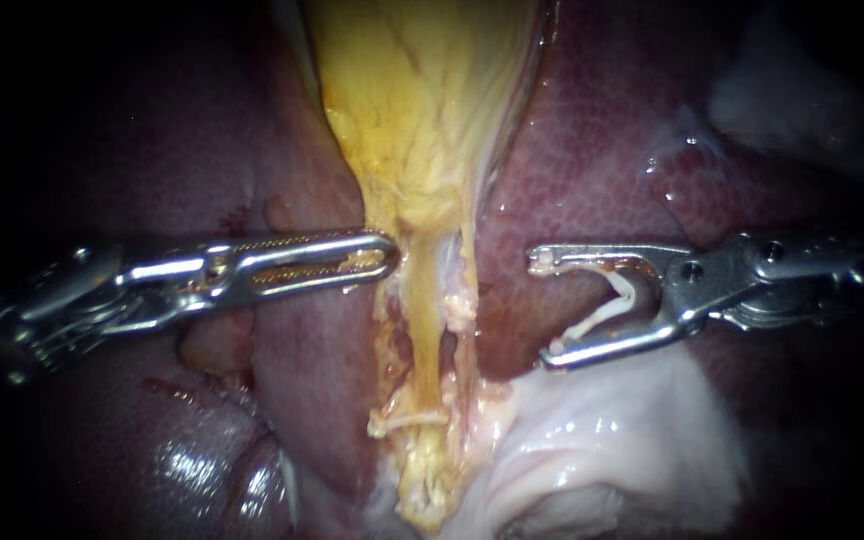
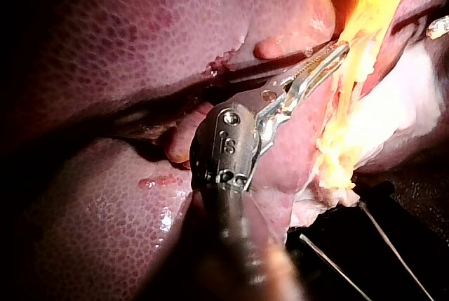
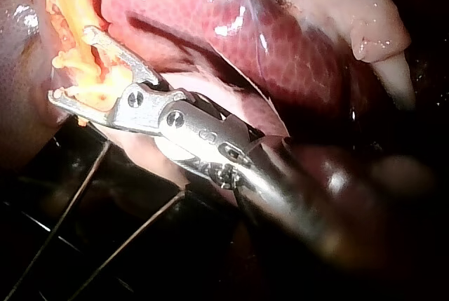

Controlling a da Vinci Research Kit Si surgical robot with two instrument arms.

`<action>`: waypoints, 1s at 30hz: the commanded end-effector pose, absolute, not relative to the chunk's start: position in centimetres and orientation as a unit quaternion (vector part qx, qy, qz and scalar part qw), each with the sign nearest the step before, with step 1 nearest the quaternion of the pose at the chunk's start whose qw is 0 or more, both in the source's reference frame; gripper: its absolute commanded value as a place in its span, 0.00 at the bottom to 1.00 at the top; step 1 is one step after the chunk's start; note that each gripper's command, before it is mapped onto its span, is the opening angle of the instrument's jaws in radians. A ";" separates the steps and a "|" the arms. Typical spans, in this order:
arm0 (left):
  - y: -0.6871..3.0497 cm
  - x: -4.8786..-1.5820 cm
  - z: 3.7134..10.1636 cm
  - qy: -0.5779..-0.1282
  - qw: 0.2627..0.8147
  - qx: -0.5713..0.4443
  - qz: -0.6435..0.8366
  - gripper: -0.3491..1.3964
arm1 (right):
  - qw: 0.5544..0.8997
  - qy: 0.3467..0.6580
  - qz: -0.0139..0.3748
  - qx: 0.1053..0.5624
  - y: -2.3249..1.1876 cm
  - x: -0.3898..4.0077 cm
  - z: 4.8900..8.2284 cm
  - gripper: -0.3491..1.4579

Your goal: Clipping second clip left tube

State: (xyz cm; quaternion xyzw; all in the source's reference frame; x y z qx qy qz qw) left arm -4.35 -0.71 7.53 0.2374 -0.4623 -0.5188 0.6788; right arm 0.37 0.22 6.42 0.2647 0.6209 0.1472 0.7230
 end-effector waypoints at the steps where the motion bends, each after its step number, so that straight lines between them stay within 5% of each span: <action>1: -0.69 -4.33 7.51 -0.462 0.679 0.240 -0.518 0.00 | 0.723 0.621 0.147 0.265 0.22 0.36 6.43 0.52; 14: -0.29 -3.51 6.84 -0.461 0.667 0.212 -0.545 0.00 | 0.722 0.622 0.145 0.266 0.20 0.37 6.46 0.52; 22: -0.33 -3.51 6.82 -0.462 0.666 0.210 -0.547 0.00 | 0.716 0.630 0.130 0.273 -0.01 0.62 6.63 0.52; 30: -0.35 -3.50 6.79 -0.461 0.666 0.209 -0.547 0.00 | 0.703 0.630 0.143 0.297 -0.36 1.13 7.24 0.52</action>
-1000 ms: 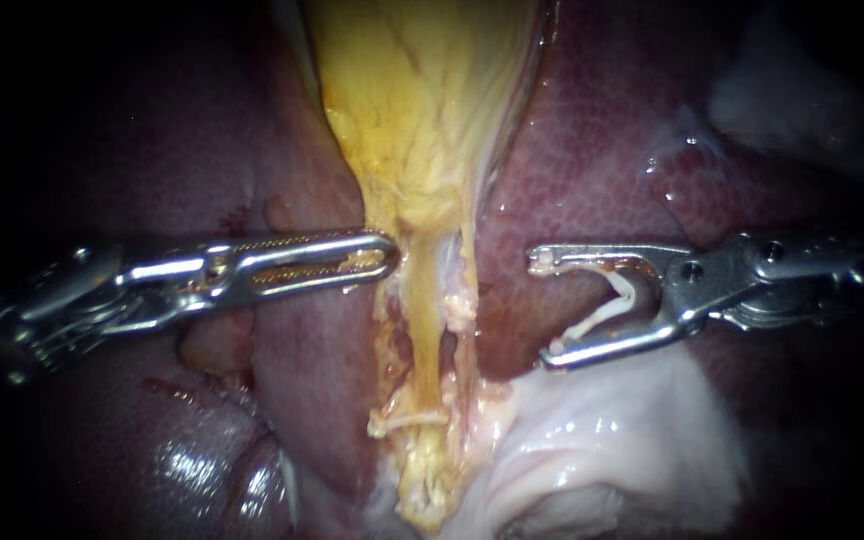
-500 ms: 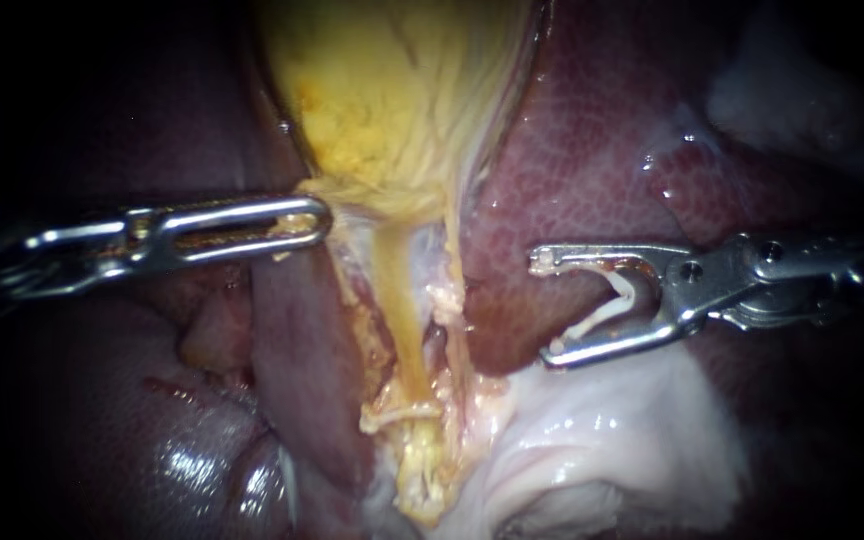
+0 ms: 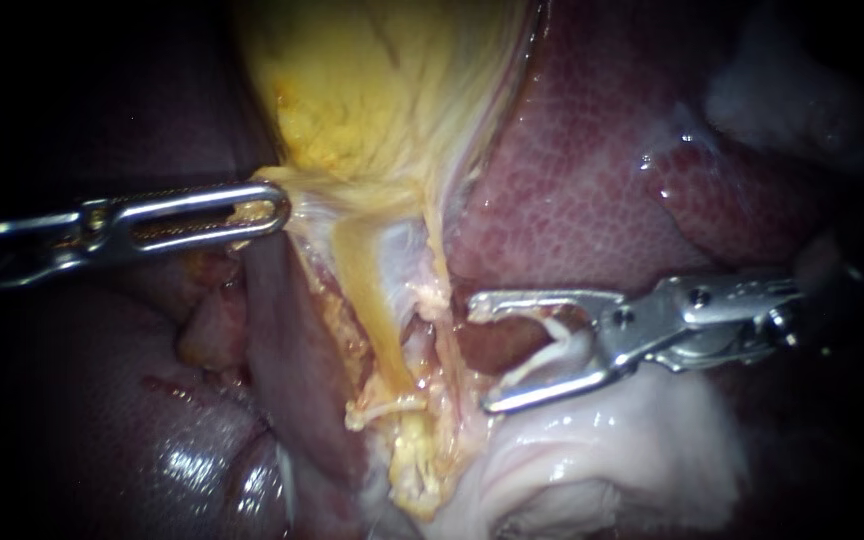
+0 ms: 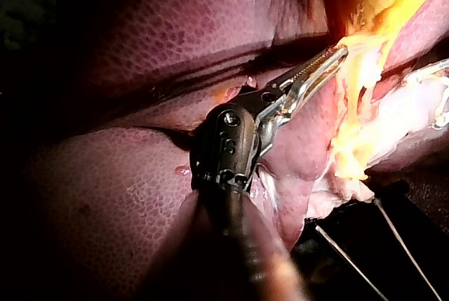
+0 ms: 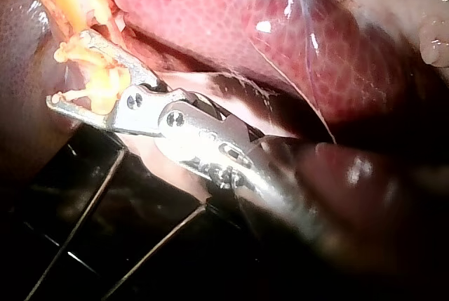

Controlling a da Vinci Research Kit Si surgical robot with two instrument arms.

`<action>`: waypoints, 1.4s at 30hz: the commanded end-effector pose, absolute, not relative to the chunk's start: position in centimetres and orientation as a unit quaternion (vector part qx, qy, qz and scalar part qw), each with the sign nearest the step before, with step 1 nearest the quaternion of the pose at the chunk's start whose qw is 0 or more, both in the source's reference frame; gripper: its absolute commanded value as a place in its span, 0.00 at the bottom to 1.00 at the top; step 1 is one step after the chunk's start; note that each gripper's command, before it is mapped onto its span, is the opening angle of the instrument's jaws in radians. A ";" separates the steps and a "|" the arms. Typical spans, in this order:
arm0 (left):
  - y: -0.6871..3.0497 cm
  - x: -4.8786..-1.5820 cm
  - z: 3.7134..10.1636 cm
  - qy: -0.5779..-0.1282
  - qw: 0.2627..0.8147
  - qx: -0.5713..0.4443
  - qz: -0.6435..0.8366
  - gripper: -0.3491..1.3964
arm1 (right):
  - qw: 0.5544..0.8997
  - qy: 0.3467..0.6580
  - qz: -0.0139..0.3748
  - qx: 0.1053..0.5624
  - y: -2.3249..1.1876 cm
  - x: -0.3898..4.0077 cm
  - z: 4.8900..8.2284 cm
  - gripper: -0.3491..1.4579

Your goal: Clipping second clip left tube

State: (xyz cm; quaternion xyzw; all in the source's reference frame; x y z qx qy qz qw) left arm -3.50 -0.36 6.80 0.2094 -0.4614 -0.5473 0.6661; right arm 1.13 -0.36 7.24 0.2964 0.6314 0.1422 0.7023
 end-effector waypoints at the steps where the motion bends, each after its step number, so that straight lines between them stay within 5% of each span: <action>1: -0.36 -3.50 6.77 -0.461 0.666 0.209 -0.548 0.00 | 0.703 0.629 0.142 0.299 -0.38 1.16 7.32 0.52; 12: -0.42 -3.51 6.68 -0.460 0.666 0.206 -0.550 0.00 | 0.713 0.606 0.159 0.314 -0.49 1.47 8.00 0.52; 24: -0.46 -3.52 6.60 -0.462 0.665 0.208 -0.549 0.00 | 0.708 0.601 0.161 0.334 -0.59 1.73 8.16 0.52; 42: -0.35 -3.38 6.80 -0.462 0.665 0.210 -0.547 0.00 | 0.608 0.625 0.146 0.467 -0.76 1.96 8.02 0.52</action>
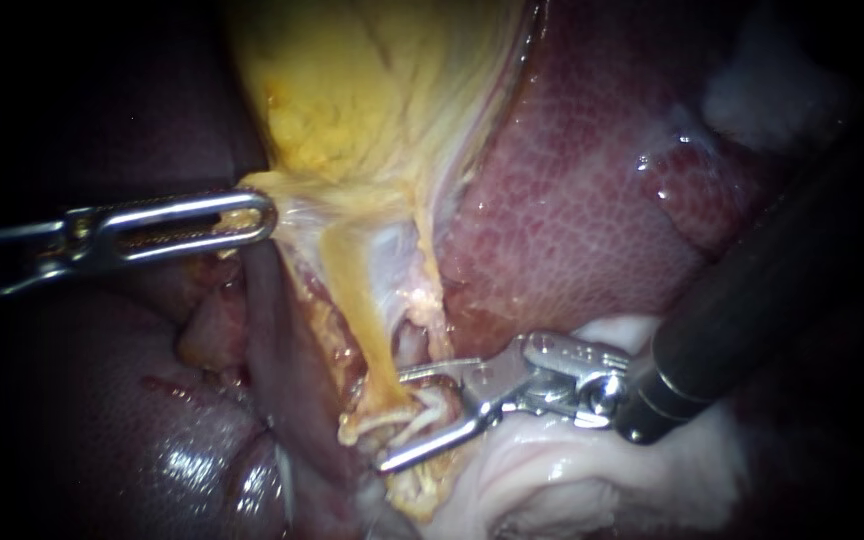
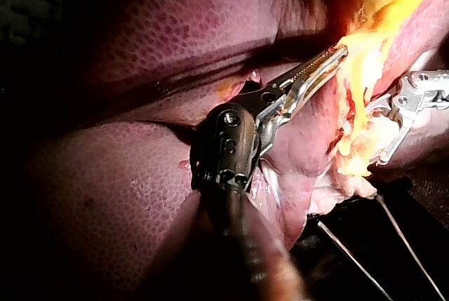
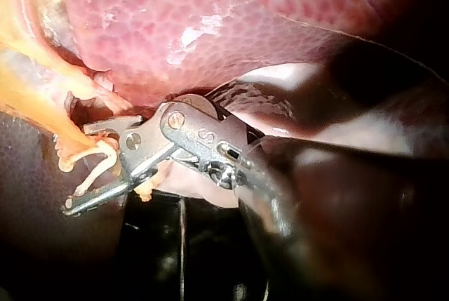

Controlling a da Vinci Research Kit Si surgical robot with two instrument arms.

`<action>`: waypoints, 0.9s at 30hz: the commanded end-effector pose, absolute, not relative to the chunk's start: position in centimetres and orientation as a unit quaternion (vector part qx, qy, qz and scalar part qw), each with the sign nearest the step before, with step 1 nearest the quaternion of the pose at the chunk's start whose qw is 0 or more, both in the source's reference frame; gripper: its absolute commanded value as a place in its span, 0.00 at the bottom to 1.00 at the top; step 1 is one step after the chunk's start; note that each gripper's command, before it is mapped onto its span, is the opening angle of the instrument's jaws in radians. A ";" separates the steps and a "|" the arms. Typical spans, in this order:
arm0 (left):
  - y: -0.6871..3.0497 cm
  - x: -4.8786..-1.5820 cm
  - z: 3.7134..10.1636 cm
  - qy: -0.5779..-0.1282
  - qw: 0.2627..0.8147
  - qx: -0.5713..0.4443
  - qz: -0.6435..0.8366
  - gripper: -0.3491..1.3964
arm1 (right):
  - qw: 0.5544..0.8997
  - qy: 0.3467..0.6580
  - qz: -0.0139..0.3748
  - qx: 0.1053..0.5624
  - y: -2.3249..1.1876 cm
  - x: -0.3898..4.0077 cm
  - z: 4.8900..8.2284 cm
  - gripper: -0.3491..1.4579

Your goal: Clipping second clip left tube

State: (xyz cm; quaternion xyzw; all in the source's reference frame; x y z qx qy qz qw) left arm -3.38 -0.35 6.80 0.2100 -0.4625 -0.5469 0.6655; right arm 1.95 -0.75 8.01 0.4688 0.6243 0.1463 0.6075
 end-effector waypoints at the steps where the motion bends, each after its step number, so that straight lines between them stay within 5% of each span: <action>1: -0.35 -3.38 6.82 -0.462 0.665 0.210 -0.547 0.00 | 0.604 0.627 0.147 0.470 -0.76 1.98 8.02 0.52; 18: -0.38 -3.48 6.90 -0.463 0.665 0.206 -0.549 0.00 | 0.601 0.630 0.151 0.467 -0.75 2.23 8.15 0.50; 20: -0.38 -3.48 6.89 -0.463 0.665 0.206 -0.549 0.00 | 0.609 0.623 0.149 0.468 -0.74 2.20 8.16 0.42; 23: -0.38 -3.47 6.89 -0.463 0.665 0.206 -0.548 0.00 | 0.647 0.587 0.140 0.466 -0.72 2.09 8.19 0.03; 27: -0.38 -3.46 6.89 -0.463 0.665 0.206 -0.548 0.00 | 0.655 0.580 0.139 0.464 -0.71 2.05 8.22 0.00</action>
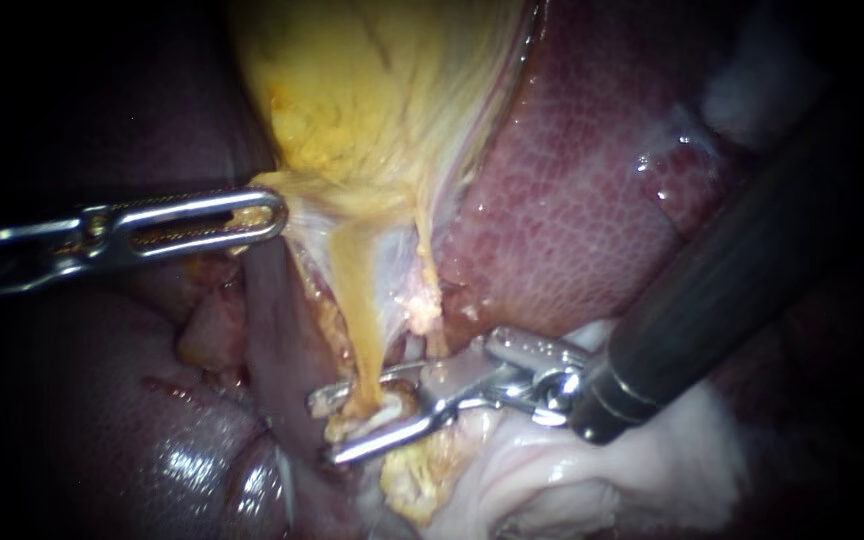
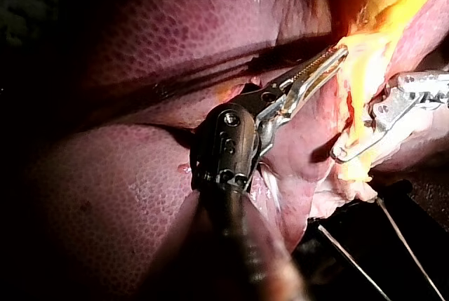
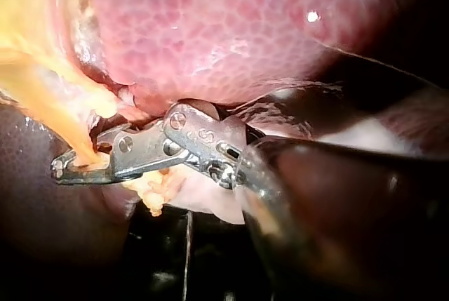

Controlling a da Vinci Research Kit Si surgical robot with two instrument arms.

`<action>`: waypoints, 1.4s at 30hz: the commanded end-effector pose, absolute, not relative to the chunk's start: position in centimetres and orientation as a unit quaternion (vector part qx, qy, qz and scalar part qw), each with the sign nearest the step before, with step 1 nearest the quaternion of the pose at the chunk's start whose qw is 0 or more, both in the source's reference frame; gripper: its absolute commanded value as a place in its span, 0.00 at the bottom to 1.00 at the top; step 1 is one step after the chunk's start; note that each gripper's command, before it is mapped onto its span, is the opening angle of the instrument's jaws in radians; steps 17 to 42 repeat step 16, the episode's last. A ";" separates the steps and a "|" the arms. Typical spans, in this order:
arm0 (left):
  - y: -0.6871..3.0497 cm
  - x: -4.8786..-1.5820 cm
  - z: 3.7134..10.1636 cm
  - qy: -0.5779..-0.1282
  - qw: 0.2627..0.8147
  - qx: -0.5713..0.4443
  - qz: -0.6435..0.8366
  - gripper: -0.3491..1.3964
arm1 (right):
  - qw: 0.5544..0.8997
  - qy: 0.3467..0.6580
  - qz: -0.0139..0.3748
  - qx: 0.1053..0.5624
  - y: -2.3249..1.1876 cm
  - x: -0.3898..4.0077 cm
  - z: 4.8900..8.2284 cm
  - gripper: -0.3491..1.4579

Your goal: Clipping second clip left tube

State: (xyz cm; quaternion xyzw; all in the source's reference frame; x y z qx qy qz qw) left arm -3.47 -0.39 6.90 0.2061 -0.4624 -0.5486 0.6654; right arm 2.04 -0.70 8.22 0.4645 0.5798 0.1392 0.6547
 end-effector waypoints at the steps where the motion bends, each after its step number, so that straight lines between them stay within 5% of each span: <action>1: -0.38 -3.46 6.89 -0.463 0.665 0.206 -0.548 0.00 | 0.655 0.580 0.139 0.463 -0.72 2.05 8.22 0.00; 42: -0.38 -3.46 6.87 -0.462 0.665 0.207 -0.549 0.00 | 0.654 0.580 0.137 0.466 -0.73 2.04 8.20 0.00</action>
